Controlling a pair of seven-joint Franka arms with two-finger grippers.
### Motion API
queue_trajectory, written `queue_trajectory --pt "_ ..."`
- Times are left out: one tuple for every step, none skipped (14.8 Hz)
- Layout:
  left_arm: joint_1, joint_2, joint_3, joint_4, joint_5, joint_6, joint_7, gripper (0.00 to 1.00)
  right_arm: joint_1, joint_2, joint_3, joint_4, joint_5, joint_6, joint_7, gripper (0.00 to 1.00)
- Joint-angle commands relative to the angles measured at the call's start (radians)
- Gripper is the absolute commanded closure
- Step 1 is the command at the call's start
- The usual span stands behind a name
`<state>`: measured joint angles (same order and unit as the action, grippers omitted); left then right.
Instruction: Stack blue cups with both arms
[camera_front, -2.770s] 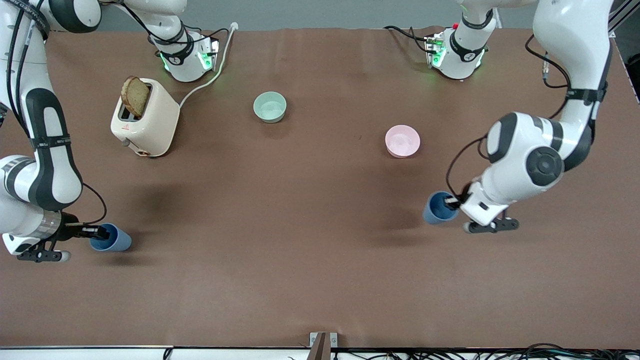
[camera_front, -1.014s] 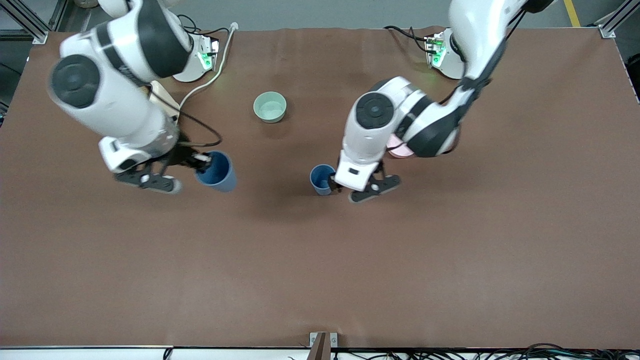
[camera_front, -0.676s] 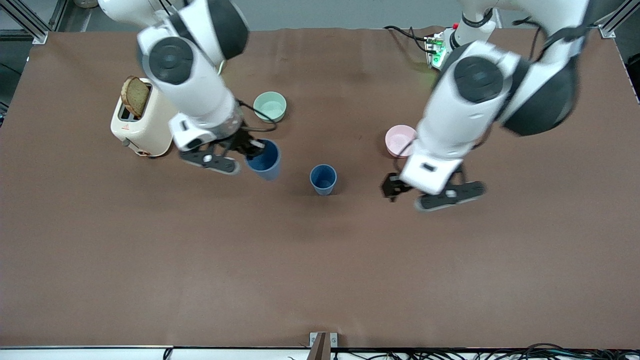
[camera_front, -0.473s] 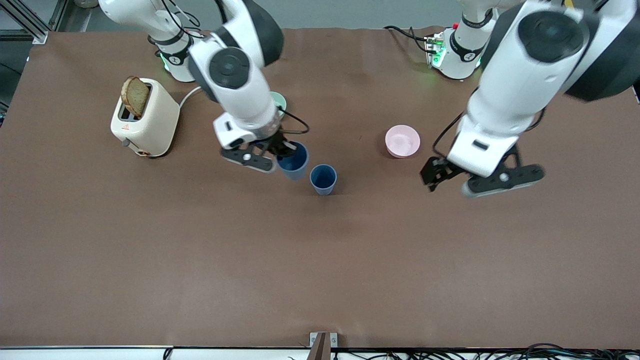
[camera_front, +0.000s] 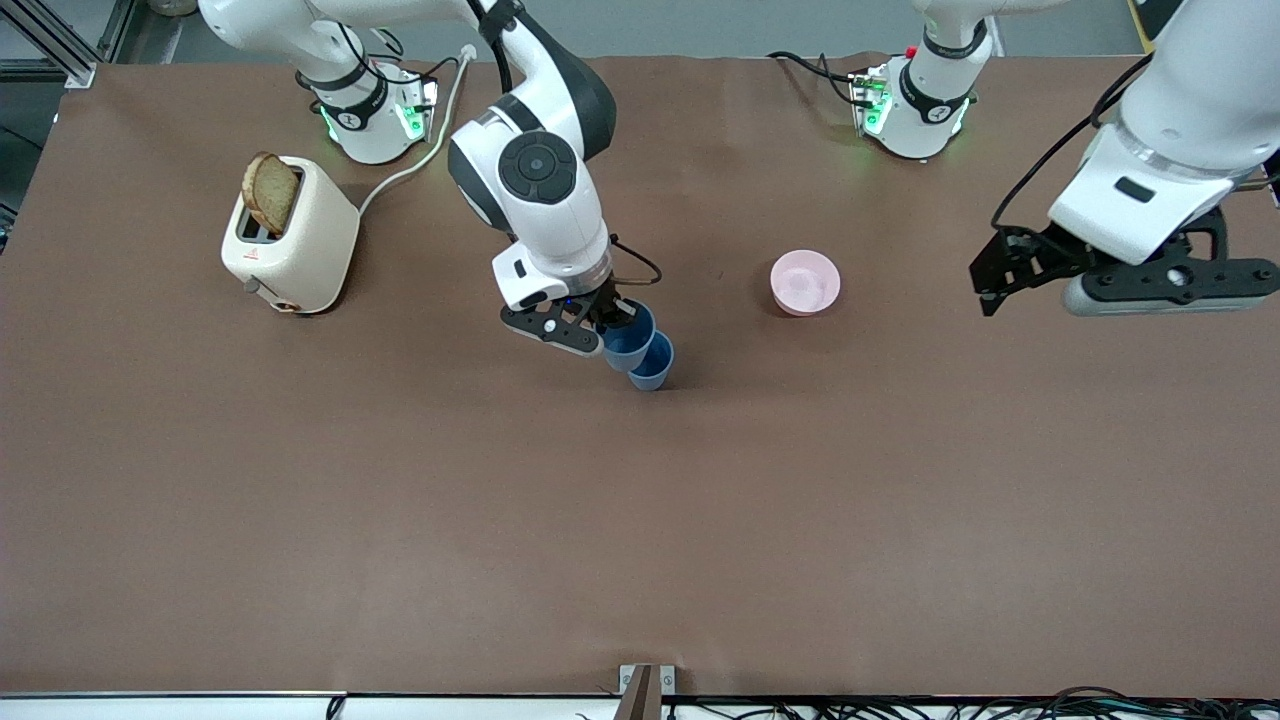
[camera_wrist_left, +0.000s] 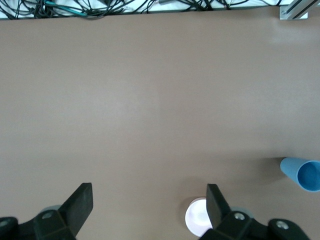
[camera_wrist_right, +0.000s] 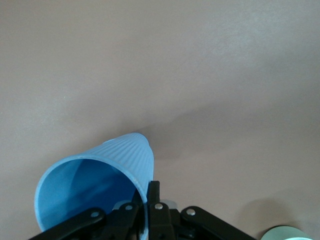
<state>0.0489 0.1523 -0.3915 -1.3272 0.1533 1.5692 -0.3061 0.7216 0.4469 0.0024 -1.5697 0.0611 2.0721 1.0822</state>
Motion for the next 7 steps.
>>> queue_trajectory --pt "-0.065 -0.108 0.136 -0.124 -0.081 0.014 0.025 0.00 0.019 0.021 -0.007 0.000 -0.010 0.035 0.028 1.00" --pt "-0.108 -0.128 0.195 -0.138 -0.092 0.009 0.051 0.00 0.019 0.029 -0.007 -0.001 -0.010 0.045 0.030 1.00" --pt "-0.136 -0.146 0.236 -0.161 -0.098 0.011 0.071 0.00 0.021 0.033 -0.005 0.000 -0.007 0.046 0.030 1.00" --pt "-0.141 -0.160 0.250 -0.177 -0.104 0.011 0.073 0.00 0.028 0.041 -0.005 0.000 -0.006 0.049 0.030 1.00" --pt "-0.135 -0.178 0.255 -0.210 -0.119 0.015 0.076 0.00 0.038 0.045 -0.005 0.000 -0.004 0.049 0.030 1.00" --pt "-0.124 -0.201 0.260 -0.246 -0.142 0.031 0.102 0.00 0.039 0.049 -0.005 0.000 -0.004 0.049 0.030 1.00" --pt "-0.115 -0.229 0.269 -0.280 -0.156 0.044 0.135 0.00 0.041 0.050 -0.005 0.000 -0.004 0.051 0.030 1.00"
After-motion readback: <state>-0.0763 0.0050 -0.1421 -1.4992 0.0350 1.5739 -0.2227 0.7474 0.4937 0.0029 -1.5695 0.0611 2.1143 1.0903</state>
